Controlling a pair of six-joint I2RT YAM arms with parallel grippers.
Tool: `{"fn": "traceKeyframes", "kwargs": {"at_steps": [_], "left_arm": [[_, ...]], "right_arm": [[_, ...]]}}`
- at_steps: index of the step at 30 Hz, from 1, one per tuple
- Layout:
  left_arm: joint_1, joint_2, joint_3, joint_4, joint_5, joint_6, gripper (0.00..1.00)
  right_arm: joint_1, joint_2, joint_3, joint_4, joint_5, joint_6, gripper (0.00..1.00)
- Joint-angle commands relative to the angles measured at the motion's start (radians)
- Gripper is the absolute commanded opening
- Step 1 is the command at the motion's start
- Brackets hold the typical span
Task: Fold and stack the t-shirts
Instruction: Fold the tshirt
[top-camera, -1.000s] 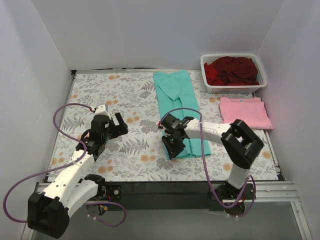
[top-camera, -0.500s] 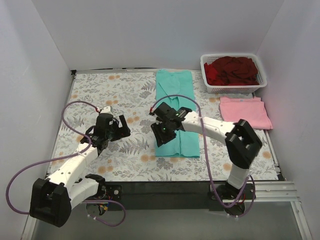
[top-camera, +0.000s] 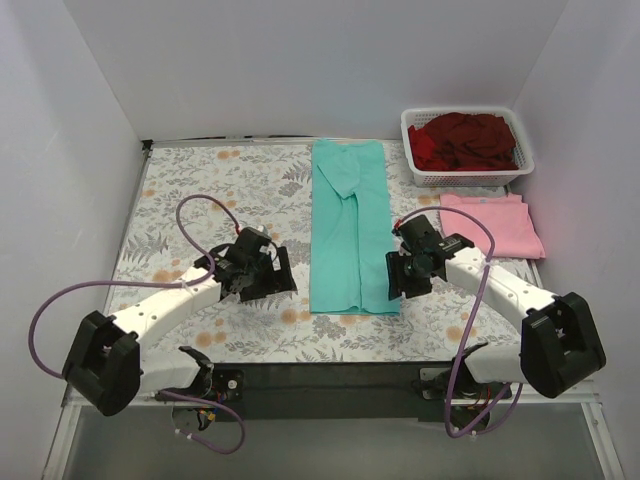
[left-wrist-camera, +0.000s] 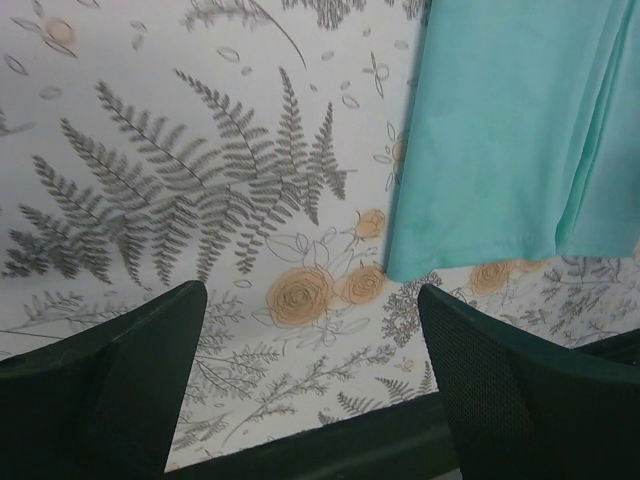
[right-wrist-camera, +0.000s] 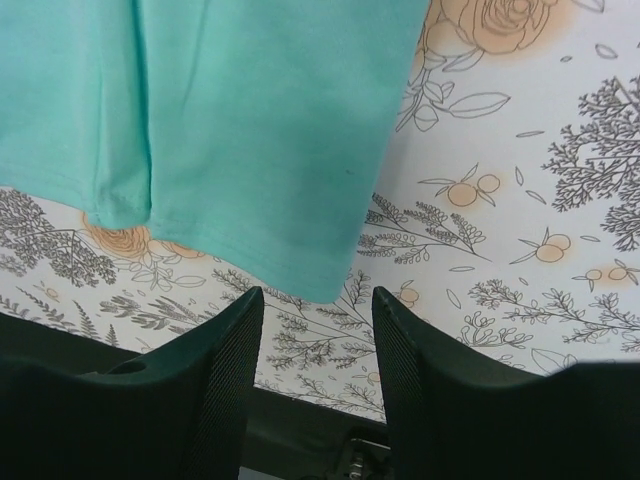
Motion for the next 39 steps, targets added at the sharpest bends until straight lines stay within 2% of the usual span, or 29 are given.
{"fn": "traceKeyframes", "kwargs": {"at_steps": [1, 6, 17, 23, 30, 39], "left_arm": [[-0.085, 0.064, 0.057, -0.069, -0.006, -0.123, 0.85], [-0.167, 0.165, 0.155, -0.116, -0.061, -0.16, 0.81], [-0.196, 0.26, 0.209, -0.116, -0.043, -0.172, 0.79], [-0.216, 0.294, 0.22, -0.116, -0.038, -0.175, 0.72], [-0.228, 0.345, 0.241, -0.116, -0.031, -0.169, 0.72], [-0.241, 0.401, 0.272, -0.116, -0.022, -0.163, 0.71]], "right_arm": [[-0.01, -0.029, -0.041, 0.034, -0.043, -0.004, 0.54], [-0.013, -0.025, -0.086, 0.089, -0.076, 0.021, 0.53], [-0.017, 0.029, -0.117, 0.149, -0.028, 0.016, 0.48], [-0.021, 0.029, -0.123, 0.146, 0.019, 0.016, 0.46], [-0.023, 0.058, -0.163, 0.16, -0.022, -0.004, 0.44], [-0.021, 0.087, -0.195, 0.17, -0.063, -0.014, 0.33]]}}
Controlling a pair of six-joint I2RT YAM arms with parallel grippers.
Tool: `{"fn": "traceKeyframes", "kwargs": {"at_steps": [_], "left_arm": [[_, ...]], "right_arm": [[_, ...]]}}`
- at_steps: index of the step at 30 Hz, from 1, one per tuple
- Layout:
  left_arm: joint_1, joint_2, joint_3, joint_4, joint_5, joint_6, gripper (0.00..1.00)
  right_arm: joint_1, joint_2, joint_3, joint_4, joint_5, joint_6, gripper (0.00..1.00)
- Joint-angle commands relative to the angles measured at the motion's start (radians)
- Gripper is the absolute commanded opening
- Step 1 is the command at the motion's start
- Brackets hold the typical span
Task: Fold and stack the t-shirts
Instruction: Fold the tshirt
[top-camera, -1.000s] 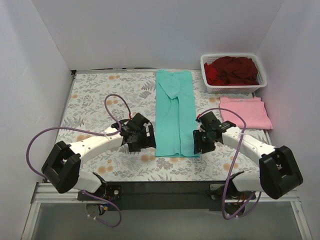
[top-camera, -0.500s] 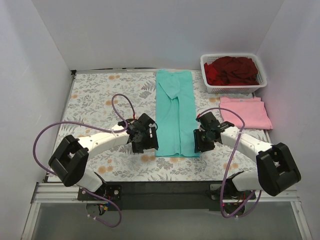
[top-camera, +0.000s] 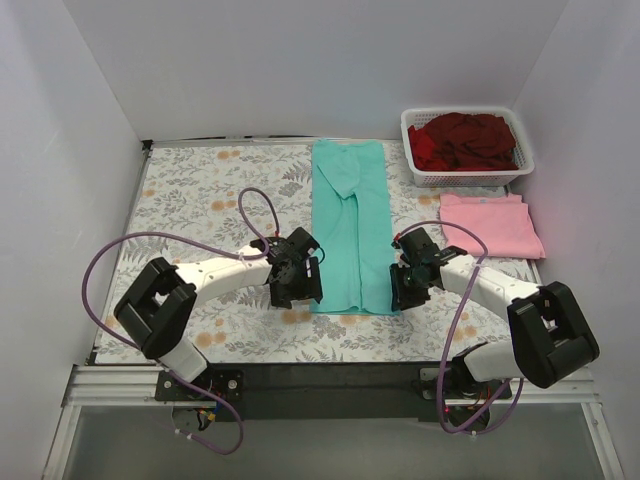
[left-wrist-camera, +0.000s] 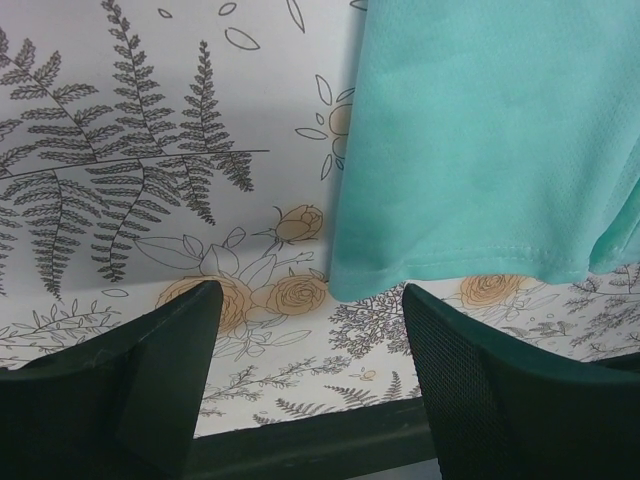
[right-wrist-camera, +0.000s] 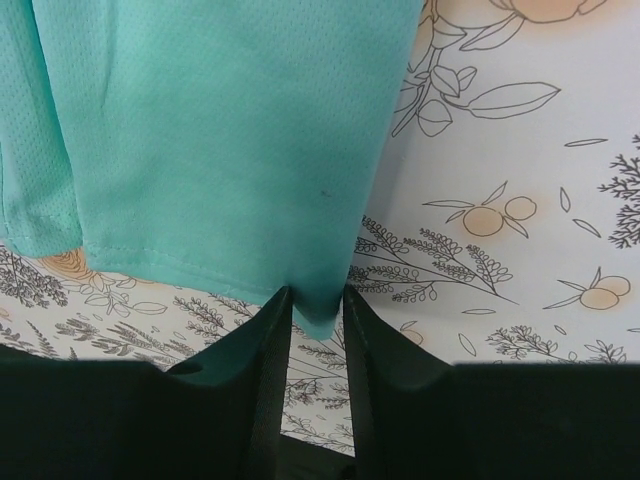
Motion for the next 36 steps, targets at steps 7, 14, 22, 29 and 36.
{"fn": "traceKeyframes", "kwargs": {"at_steps": [7, 14, 22, 29, 36], "left_arm": [[-0.009, 0.045, 0.067, -0.009, 0.006, 0.008, 0.68], [-0.015, 0.077, 0.065, -0.01, 0.038, 0.005, 0.54], [-0.027, 0.138, 0.073, -0.003, 0.053, 0.004, 0.4], [-0.029, 0.152, 0.057, -0.015, 0.06, -0.016, 0.18], [-0.04, 0.102, 0.03, -0.107, 0.079, -0.006, 0.0]], "right_arm": [[0.002, 0.028, -0.03, 0.009, -0.02, -0.017, 0.17], [0.002, 0.02, -0.034, 0.014, -0.022, -0.019, 0.14], [0.002, 0.022, -0.037, 0.02, -0.037, -0.017, 0.12], [0.002, 0.012, -0.036, 0.018, -0.062, -0.02, 0.04], [0.036, -0.026, -0.005, -0.048, -0.158, -0.028, 0.01]]}}
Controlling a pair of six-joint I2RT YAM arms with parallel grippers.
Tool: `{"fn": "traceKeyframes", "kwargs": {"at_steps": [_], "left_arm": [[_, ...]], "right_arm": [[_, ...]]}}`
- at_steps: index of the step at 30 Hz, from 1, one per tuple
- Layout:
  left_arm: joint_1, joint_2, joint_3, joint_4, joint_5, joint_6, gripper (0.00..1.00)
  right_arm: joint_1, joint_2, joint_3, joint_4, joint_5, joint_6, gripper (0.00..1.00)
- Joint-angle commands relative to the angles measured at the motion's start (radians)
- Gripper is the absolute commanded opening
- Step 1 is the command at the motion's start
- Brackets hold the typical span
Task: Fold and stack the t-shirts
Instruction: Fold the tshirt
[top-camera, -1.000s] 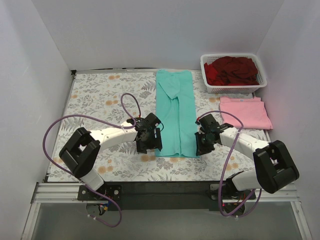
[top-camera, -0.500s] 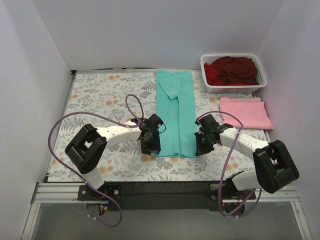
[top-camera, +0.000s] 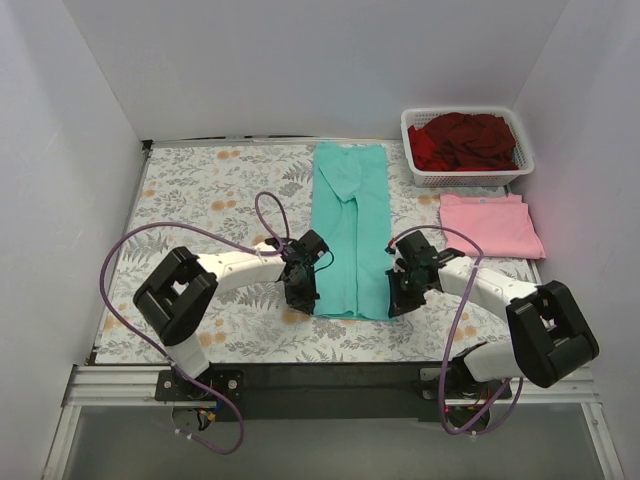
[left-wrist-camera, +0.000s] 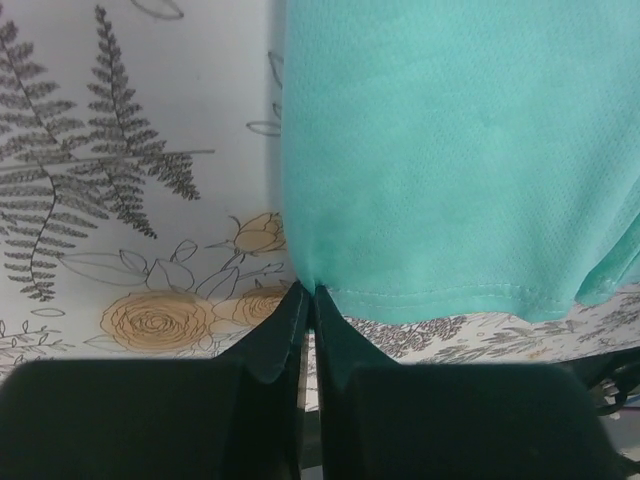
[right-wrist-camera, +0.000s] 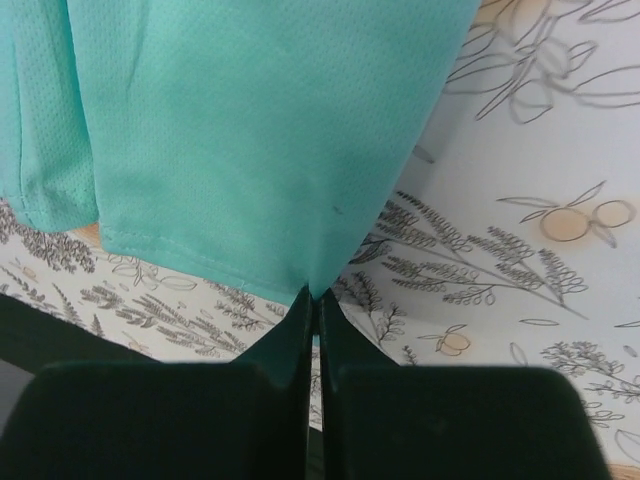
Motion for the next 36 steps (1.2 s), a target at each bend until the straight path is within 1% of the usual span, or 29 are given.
{"fn": "traceKeyframes", "kwargs": {"at_steps": [1, 4, 5, 6, 7, 8, 9, 10, 11, 13, 15, 17, 18, 19, 21, 22, 23, 24, 25, 28, 29, 31, 32, 34, 36], "left_arm": [[-0.02, -0.052, -0.049, -0.103, 0.012, 0.004, 0.0], [-0.048, -0.153, -0.1, -0.175, 0.035, -0.007, 0.0], [-0.063, -0.21, -0.109, -0.23, 0.041, -0.016, 0.0], [-0.083, -0.238, -0.131, -0.257, 0.051, -0.03, 0.0], [-0.136, -0.264, -0.146, -0.278, 0.085, -0.045, 0.0], [-0.17, -0.322, -0.166, -0.315, 0.105, -0.095, 0.0], [-0.206, -0.348, -0.204, -0.327, 0.122, -0.128, 0.0], [-0.268, -0.377, -0.224, -0.335, 0.139, -0.16, 0.0], [-0.293, -0.4, -0.24, -0.341, 0.171, -0.227, 0.0], [-0.312, -0.456, -0.248, -0.347, 0.183, -0.257, 0.0], [-0.312, -0.467, -0.223, -0.357, 0.154, -0.257, 0.0], [-0.278, -0.442, -0.173, -0.346, 0.141, -0.231, 0.0], [-0.258, -0.427, -0.156, -0.337, 0.145, -0.188, 0.0], [-0.216, -0.401, -0.124, -0.331, 0.141, -0.17, 0.0], [-0.168, -0.385, -0.097, -0.306, 0.112, -0.116, 0.0], [-0.11, -0.372, -0.084, -0.298, 0.105, -0.094, 0.0], [-0.082, -0.367, -0.059, -0.285, 0.096, -0.081, 0.0], [-0.057, -0.361, -0.047, -0.278, 0.07, -0.068, 0.0], [-0.016, -0.356, -0.034, -0.268, 0.061, -0.042, 0.0], [0.052, -0.329, -0.001, -0.228, 0.023, -0.004, 0.0], [0.065, -0.312, 0.012, -0.205, 0.01, 0.007, 0.0], [0.11, -0.295, 0.019, -0.182, -0.02, 0.019, 0.0], [0.124, -0.29, 0.022, -0.162, -0.024, 0.034, 0.0], [0.153, -0.278, 0.038, -0.142, -0.036, 0.047, 0.0], [0.168, -0.269, 0.042, -0.114, -0.089, 0.064, 0.0]], "right_arm": [[0.04, -0.042, 0.009, -0.076, -0.062, -0.011, 0.01], [0.101, -0.098, -0.008, -0.132, -0.09, 0.019, 0.01], [0.12, -0.111, -0.028, -0.159, -0.108, 0.03, 0.01], [0.17, -0.148, -0.042, -0.175, -0.116, 0.066, 0.01], [0.198, -0.167, -0.054, -0.19, -0.122, 0.085, 0.01], [0.225, -0.189, -0.085, -0.213, -0.134, 0.107, 0.01], [0.28, -0.229, -0.099, -0.224, -0.142, 0.155, 0.01], [0.302, -0.249, -0.112, -0.231, -0.15, 0.177, 0.01], [0.321, -0.268, -0.134, -0.238, -0.169, 0.199, 0.01], [0.339, -0.309, -0.139, -0.257, -0.186, 0.222, 0.01], [0.339, -0.312, -0.085, -0.299, -0.157, 0.216, 0.01], [0.338, -0.282, -0.015, -0.336, -0.093, 0.177, 0.01], [0.329, -0.23, 0.077, -0.352, -0.07, 0.158, 0.01], [0.325, -0.202, 0.117, -0.383, -0.047, 0.141, 0.01], [0.306, -0.124, 0.205, -0.405, 0.042, 0.092, 0.01], [0.296, -0.099, 0.284, -0.414, 0.069, 0.078, 0.01], [0.284, -0.076, 0.32, -0.414, 0.1, 0.049, 0.01], [0.26, -0.032, 0.353, -0.412, 0.105, 0.036, 0.01], [0.249, -0.009, 0.424, -0.409, 0.108, 0.021, 0.01], [0.214, 0.089, 0.522, -0.408, 0.139, -0.033, 0.01], [0.2, 0.135, 0.579, -0.406, 0.157, -0.045, 0.01], [0.183, 0.18, 0.628, -0.403, 0.166, -0.08, 0.01], [0.175, 0.2, 0.674, -0.4, 0.168, -0.094, 0.01], [0.149, 0.253, 0.713, -0.394, 0.166, -0.122, 0.01], [0.123, 0.292, 0.759, -0.385, 0.162, -0.139, 0.01]]}}
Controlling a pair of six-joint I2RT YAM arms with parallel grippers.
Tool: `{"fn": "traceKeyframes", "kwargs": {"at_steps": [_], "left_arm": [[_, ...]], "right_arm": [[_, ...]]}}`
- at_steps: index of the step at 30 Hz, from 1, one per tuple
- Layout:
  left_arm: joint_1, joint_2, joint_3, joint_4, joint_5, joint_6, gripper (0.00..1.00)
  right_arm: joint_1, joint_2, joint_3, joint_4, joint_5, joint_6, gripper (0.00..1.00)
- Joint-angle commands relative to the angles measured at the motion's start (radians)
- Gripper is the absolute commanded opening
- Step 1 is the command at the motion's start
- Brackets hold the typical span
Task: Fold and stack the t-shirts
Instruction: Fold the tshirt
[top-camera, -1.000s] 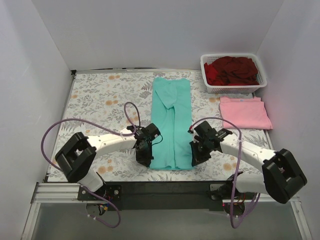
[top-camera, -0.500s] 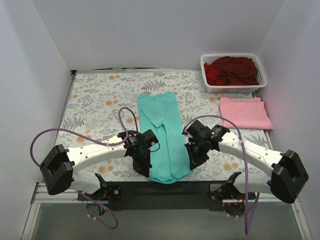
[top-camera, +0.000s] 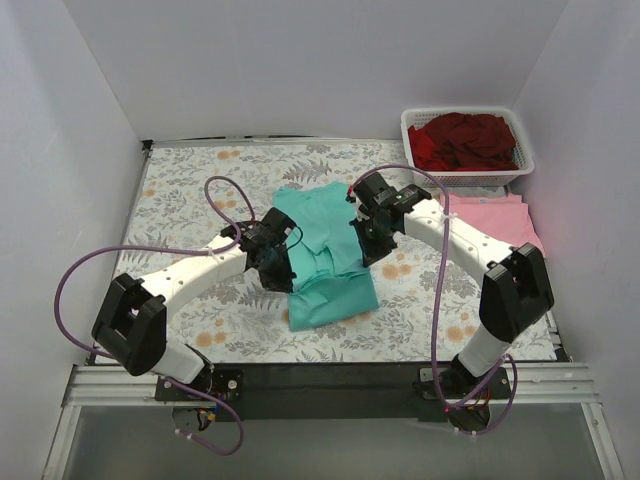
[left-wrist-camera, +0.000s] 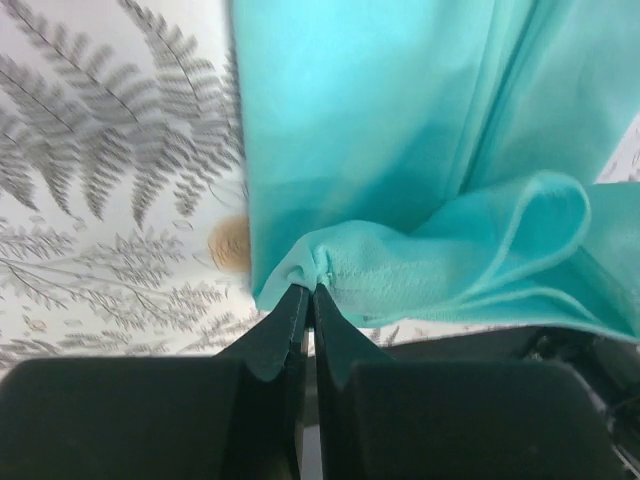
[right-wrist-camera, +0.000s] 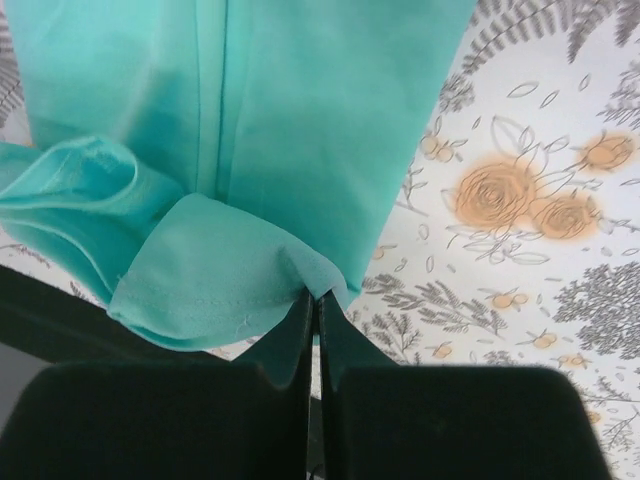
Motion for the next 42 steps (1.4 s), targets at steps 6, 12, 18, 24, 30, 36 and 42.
{"fn": "traceKeyframes", "kwargs": {"at_steps": [6, 12, 18, 24, 30, 36, 42], "left_arm": [[0.088, 0.03, 0.047, 0.115, -0.106, 0.102, 0.0], [0.117, 0.068, 0.073, 0.174, -0.124, 0.135, 0.0], [0.145, 0.121, 0.071, 0.252, -0.127, 0.185, 0.0], [0.166, 0.173, 0.05, 0.31, -0.149, 0.191, 0.0], [0.189, 0.171, -0.015, 0.355, -0.17, 0.174, 0.0], [0.194, 0.182, -0.068, 0.41, -0.169, 0.172, 0.0], [0.194, 0.133, -0.071, 0.425, -0.159, 0.188, 0.0]], "right_arm": [[-0.079, 0.102, 0.139, 0.026, 0.001, -0.105, 0.01], [-0.097, 0.156, 0.145, 0.083, -0.036, -0.122, 0.01], [-0.117, 0.211, 0.148, 0.152, -0.043, -0.14, 0.01], [-0.145, 0.268, 0.141, 0.219, -0.063, -0.149, 0.01], [-0.152, 0.298, 0.127, 0.255, -0.076, -0.153, 0.01], [-0.154, 0.303, 0.112, 0.296, -0.089, -0.139, 0.01], [-0.152, 0.269, 0.092, 0.304, -0.114, -0.123, 0.01]]}}
